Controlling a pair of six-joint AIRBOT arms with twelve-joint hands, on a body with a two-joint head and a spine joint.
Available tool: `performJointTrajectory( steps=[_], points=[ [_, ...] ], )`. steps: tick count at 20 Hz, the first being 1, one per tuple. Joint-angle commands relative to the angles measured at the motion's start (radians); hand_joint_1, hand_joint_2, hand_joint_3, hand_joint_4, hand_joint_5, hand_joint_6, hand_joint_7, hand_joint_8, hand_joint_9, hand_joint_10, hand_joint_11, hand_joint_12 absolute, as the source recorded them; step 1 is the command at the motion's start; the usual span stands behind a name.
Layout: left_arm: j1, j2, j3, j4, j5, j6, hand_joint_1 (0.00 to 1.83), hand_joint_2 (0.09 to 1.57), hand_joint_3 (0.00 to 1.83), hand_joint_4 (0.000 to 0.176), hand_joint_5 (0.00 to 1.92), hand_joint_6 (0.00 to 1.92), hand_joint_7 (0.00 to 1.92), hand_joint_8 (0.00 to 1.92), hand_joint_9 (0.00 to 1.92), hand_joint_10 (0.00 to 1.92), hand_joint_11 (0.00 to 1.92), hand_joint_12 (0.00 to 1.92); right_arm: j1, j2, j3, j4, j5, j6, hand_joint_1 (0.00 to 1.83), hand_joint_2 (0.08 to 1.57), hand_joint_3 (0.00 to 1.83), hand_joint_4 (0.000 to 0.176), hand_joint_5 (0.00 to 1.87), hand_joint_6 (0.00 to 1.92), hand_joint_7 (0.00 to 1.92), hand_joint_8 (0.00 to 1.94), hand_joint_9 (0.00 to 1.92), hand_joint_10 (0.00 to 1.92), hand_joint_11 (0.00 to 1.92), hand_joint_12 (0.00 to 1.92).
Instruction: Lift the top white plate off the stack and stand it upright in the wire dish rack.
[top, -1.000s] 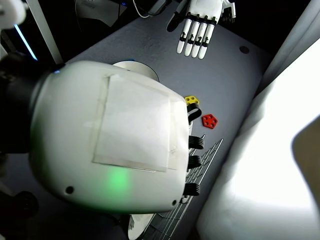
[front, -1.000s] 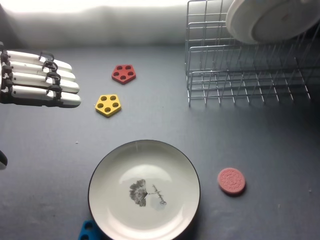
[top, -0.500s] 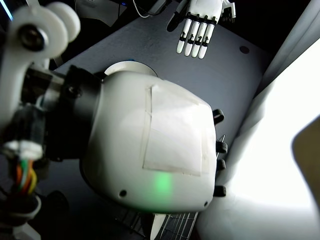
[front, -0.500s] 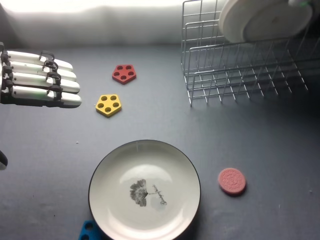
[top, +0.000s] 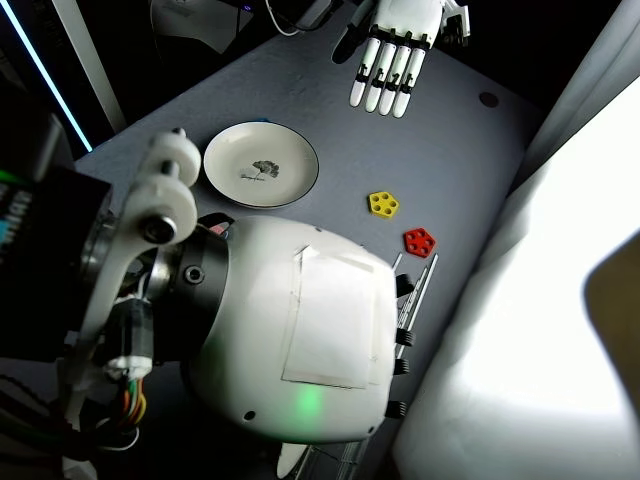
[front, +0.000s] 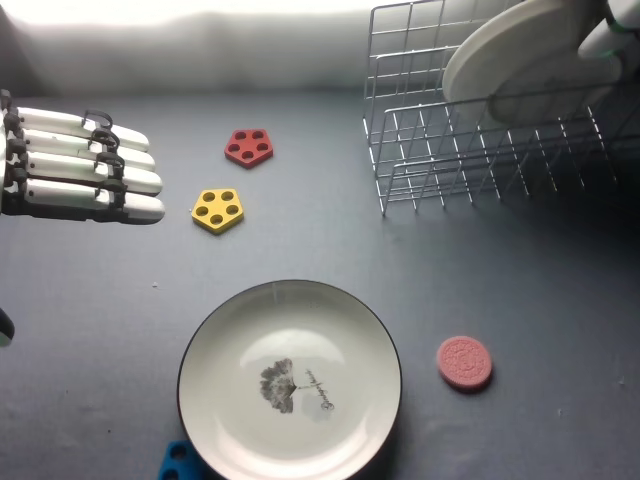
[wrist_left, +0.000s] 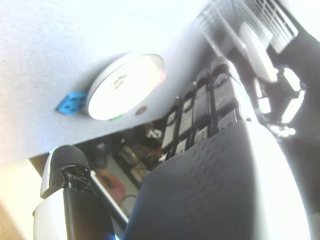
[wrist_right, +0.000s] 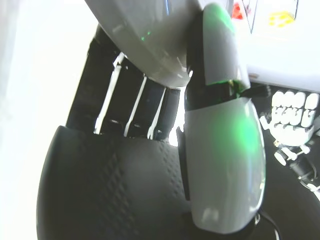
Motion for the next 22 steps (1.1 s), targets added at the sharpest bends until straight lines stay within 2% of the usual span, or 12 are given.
performJointTrajectory(
  steps=[1, 4, 5, 6, 7, 8, 11, 12, 16, 22],
  points=[
    [-0.019, 0.001, -0.005, -0.085, -0.063, 0.002, 0.38, 0.97, 0.00, 0.000, 0.02, 0.00, 0.03, 0.00, 0.03, 0.00, 0.05, 0.07, 0.000, 0.018, 0.010, 0.018, 0.087, 0.000, 1.50, 1.05, 0.00, 0.000, 0.93, 0.97, 1.12, 0.55, 1.16, 0.65, 1.00, 1.34],
    [-0.013, 0.000, -0.007, -0.084, -0.064, 0.002, 0.41, 0.97, 0.00, 0.000, 0.02, 0.00, 0.02, 0.00, 0.02, 0.00, 0.03, 0.06, -0.016, 0.021, 0.015, 0.026, 0.096, 0.000, 1.50, 1.06, 0.00, 0.000, 0.90, 1.01, 1.09, 0.59, 1.13, 0.70, 0.98, 1.37],
    [-0.012, 0.000, -0.007, -0.084, -0.064, 0.002, 0.41, 0.97, 0.00, 0.000, 0.01, 0.00, 0.01, 0.00, 0.01, 0.00, 0.03, 0.06, -0.017, 0.021, 0.014, 0.026, 0.099, 0.000, 1.22, 1.12, 0.00, 0.000, 0.92, 1.05, 0.93, 0.27, 0.98, 0.33, 0.88, 0.85],
    [-0.009, 0.000, -0.007, -0.084, -0.064, 0.003, 0.39, 0.98, 0.00, 0.000, 0.01, 0.00, 0.02, 0.00, 0.01, 0.00, 0.04, 0.06, -0.017, 0.022, 0.013, 0.026, 0.104, 0.000, 1.11, 1.05, 0.00, 0.000, 0.58, 0.38, 0.75, 0.08, 0.87, 0.13, 0.79, 0.65],
    [-0.008, 0.000, -0.007, -0.084, -0.064, 0.004, 0.38, 0.98, 0.00, 0.000, 0.00, 0.00, 0.01, 0.00, 0.00, 0.00, 0.02, 0.06, -0.017, 0.023, 0.012, 0.026, 0.112, 0.000, 1.01, 1.00, 0.00, 0.000, 0.50, 0.11, 0.64, 0.02, 0.78, 0.04, 0.75, 0.55],
    [-0.005, 0.000, -0.008, -0.084, -0.064, 0.005, 0.38, 0.98, 0.00, 0.000, 0.00, 0.00, 0.01, 0.00, 0.00, 0.00, 0.02, 0.06, -0.017, 0.024, 0.011, 0.025, 0.123, 0.000, 0.97, 0.98, 0.00, 0.000, 0.53, 0.02, 0.64, 0.01, 0.78, 0.01, 0.77, 0.47],
    [-0.004, 0.000, -0.007, -0.084, -0.064, 0.006, 0.40, 0.98, 0.00, 0.000, 0.00, 0.00, 0.01, 0.00, 0.01, 0.00, 0.03, 0.06, -0.017, 0.030, 0.011, 0.019, 0.156, 0.000, 0.93, 0.98, 0.00, 0.000, 0.58, 0.00, 0.66, 0.00, 0.76, 0.00, 0.84, 0.29],
    [-0.004, 0.000, -0.007, -0.084, -0.065, 0.007, 0.41, 0.98, 0.00, 0.000, 0.00, 0.00, 0.01, 0.00, 0.01, 0.00, 0.03, 0.06, -0.017, 0.030, 0.011, 0.017, 0.162, 0.000, 0.94, 0.99, 0.00, 0.000, 0.57, 0.00, 0.65, 0.00, 0.75, 0.00, 0.80, 0.26],
    [-0.001, 0.000, -0.009, -0.085, -0.065, 0.008, 0.38, 0.98, 0.00, 0.000, 0.01, 0.00, 0.02, 0.00, 0.02, 0.00, 0.05, 0.07, -0.017, 0.031, -0.011, -0.048, 0.218, 0.000, 0.96, 0.98, 0.00, 0.000, 0.55, 0.00, 0.67, 0.01, 0.78, 0.01, 0.82, 0.26],
    [0.007, -0.001, -0.010, -0.086, -0.084, 0.022, 0.39, 0.98, 0.00, 0.000, 0.02, 0.00, 0.03, 0.01, 0.02, 0.01, 0.04, 0.06, -0.010, 0.084, -0.107, -0.340, 0.478, 0.000, 0.94, 0.99, 0.00, 0.000, 0.58, 0.01, 0.68, 0.01, 0.79, 0.01, 0.82, 0.24]
  ],
)
